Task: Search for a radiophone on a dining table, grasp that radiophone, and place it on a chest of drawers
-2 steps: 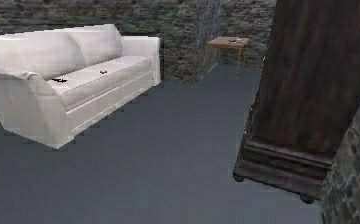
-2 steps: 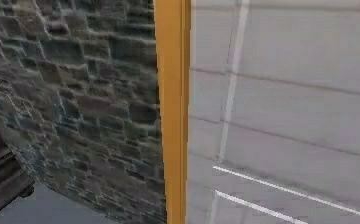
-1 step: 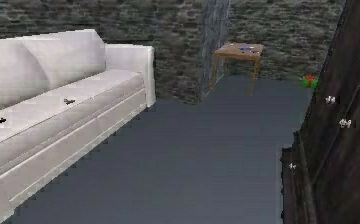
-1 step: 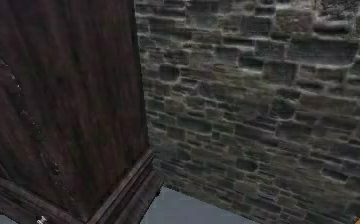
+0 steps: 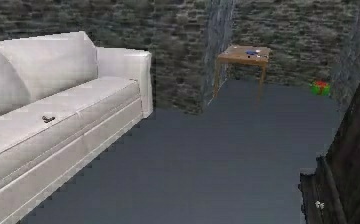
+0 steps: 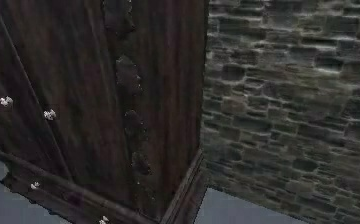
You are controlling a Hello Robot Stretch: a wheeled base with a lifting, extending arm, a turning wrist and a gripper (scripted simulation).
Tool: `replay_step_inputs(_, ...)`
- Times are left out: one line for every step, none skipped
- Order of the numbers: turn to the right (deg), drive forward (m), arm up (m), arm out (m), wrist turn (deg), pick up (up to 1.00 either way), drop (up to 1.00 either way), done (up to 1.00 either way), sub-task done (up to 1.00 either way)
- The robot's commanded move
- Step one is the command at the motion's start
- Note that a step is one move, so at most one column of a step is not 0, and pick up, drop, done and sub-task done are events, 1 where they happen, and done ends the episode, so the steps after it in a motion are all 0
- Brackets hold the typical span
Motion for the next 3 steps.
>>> replay_step_inputs(21.0, 0.00, 0.00, 0.00, 0.0, 0.00, 0.00, 0.00, 0.00)
replay_step_inputs(0.0, 1.00, 0.00, 0.00, 0.0, 0.00, 0.00, 0.00, 0.00)
replay_step_inputs(3.0, 0.00, 0.00, 0.00, 0.0, 0.00, 0.00, 0.00, 0.00)
